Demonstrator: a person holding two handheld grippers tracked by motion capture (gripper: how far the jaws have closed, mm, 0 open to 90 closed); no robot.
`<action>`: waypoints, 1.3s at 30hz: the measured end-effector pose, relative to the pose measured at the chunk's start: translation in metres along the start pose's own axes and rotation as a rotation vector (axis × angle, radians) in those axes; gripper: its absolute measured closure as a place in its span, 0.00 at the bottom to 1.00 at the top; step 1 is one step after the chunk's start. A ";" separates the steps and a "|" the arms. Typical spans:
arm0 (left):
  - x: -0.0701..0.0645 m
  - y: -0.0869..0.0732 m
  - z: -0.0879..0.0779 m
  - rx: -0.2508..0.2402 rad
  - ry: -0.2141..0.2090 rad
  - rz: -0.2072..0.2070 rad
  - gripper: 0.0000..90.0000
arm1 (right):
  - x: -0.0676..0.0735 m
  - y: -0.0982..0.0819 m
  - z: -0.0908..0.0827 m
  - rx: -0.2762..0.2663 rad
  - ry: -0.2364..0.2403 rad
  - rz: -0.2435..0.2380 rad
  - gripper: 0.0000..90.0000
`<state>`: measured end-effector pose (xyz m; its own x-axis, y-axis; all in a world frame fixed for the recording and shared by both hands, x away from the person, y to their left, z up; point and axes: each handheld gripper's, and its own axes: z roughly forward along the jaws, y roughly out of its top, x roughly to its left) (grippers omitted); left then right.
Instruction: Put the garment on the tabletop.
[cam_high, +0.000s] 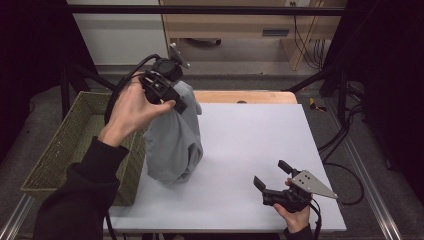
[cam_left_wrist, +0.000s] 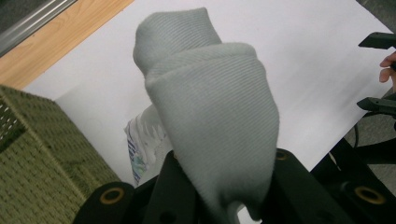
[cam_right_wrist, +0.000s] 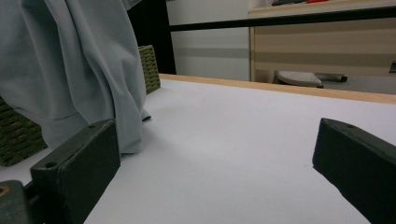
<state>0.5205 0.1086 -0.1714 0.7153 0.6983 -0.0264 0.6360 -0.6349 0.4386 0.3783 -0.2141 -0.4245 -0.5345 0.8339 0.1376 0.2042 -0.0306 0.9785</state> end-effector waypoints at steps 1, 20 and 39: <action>-0.003 0.001 0.002 -0.002 0.002 0.014 0.89 | 0.000 0.000 0.000 0.001 -0.003 -0.003 0.01; -0.030 0.008 0.076 0.048 -0.074 0.092 0.89 | -0.001 -0.002 0.000 0.001 0.007 -0.003 0.01; -0.032 -0.015 0.146 0.049 -0.155 0.091 0.88 | 0.000 -0.003 0.001 0.011 0.002 -0.003 0.01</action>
<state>0.5303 0.0472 -0.3077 0.8042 0.5803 -0.1286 0.5774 -0.7113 0.4009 0.3783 -0.2134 -0.4278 -0.5366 0.8329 0.1354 0.2114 -0.0227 0.9771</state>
